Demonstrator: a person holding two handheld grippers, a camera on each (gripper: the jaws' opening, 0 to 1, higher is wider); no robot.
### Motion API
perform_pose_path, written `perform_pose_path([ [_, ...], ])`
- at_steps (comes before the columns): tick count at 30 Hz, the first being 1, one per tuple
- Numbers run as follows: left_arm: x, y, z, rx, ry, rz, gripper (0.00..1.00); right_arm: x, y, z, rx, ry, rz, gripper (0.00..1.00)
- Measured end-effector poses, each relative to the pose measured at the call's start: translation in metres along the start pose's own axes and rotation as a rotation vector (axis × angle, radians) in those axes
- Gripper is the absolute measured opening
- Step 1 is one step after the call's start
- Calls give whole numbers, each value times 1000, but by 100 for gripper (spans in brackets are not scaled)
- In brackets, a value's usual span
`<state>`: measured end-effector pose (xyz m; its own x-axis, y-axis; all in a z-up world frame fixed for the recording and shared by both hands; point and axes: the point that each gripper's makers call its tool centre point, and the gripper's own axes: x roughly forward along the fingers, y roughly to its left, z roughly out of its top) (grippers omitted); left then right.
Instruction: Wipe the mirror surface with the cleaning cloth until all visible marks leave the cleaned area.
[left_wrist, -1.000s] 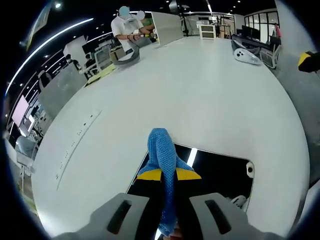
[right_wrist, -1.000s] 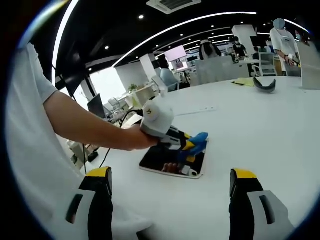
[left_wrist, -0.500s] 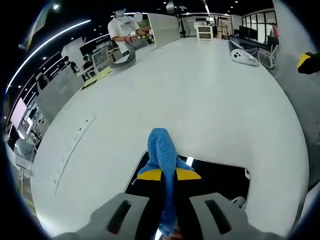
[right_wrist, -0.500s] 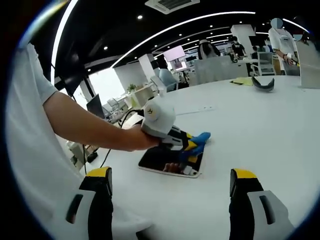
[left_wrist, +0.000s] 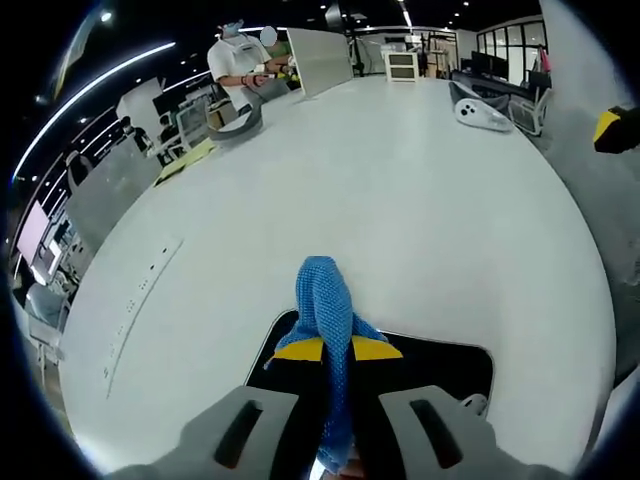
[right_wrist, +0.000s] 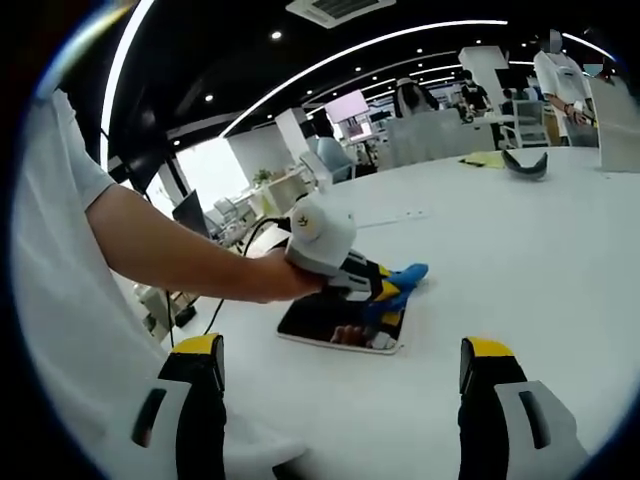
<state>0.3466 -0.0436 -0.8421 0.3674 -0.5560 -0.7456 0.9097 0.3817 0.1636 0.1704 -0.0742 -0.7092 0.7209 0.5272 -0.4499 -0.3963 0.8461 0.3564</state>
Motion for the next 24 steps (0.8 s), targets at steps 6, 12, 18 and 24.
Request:
perform_pose_path([
  [6, 2, -2, 2, -5, -6, -4, 5, -1, -1, -1, 3, 2, 0, 98],
  [12, 3, -4, 4, 2, -4, -3, 5, 0, -1, -2, 6, 3, 4, 98],
  [18, 3, -7, 5, 34, -4, -3, 5, 1, -1, -1, 1, 4, 1, 98],
  [24, 3, -7, 5, 29, -10, -6, 5, 1, -1, 0, -1, 0, 5, 98],
])
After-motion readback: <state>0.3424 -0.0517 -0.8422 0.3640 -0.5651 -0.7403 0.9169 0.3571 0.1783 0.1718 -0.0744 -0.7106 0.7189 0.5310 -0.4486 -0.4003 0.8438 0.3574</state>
